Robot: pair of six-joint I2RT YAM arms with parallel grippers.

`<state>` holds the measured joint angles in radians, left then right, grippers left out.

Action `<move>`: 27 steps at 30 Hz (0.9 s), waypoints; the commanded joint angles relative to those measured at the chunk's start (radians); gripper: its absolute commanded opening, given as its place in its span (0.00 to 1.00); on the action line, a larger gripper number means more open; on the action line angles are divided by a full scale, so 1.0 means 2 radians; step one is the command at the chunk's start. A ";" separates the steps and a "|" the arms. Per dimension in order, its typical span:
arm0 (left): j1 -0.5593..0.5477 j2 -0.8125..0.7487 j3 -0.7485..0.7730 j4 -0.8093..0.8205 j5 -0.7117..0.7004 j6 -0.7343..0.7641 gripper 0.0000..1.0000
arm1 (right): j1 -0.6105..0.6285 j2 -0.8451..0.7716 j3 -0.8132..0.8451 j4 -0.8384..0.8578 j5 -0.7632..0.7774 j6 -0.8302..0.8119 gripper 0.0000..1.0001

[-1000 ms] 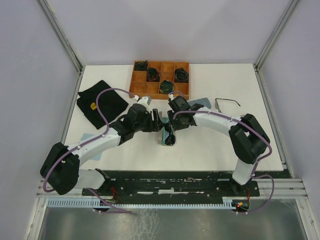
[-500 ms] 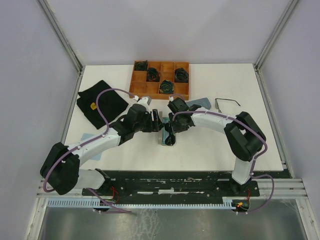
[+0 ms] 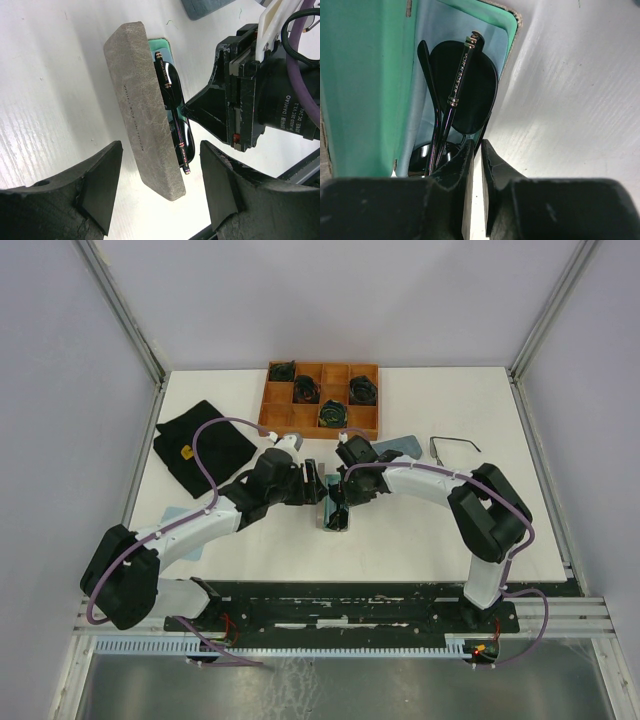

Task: Organize the sunglasses
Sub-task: Adjust the sunglasses in the sunglasses case.

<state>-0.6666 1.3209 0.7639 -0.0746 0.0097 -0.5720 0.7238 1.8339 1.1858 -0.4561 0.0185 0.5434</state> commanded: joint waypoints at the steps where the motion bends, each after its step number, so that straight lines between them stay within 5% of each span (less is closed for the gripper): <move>1: 0.003 -0.006 0.001 0.017 0.006 -0.007 0.70 | 0.000 0.001 -0.004 0.019 -0.004 0.010 0.16; 27: 0.004 -0.005 0.001 0.016 0.011 -0.005 0.70 | -0.001 -0.030 0.016 0.017 0.036 0.008 0.06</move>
<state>-0.6666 1.3209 0.7635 -0.0734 0.0284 -0.5720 0.7231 1.8252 1.1797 -0.4408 0.0547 0.5636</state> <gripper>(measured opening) 0.698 0.062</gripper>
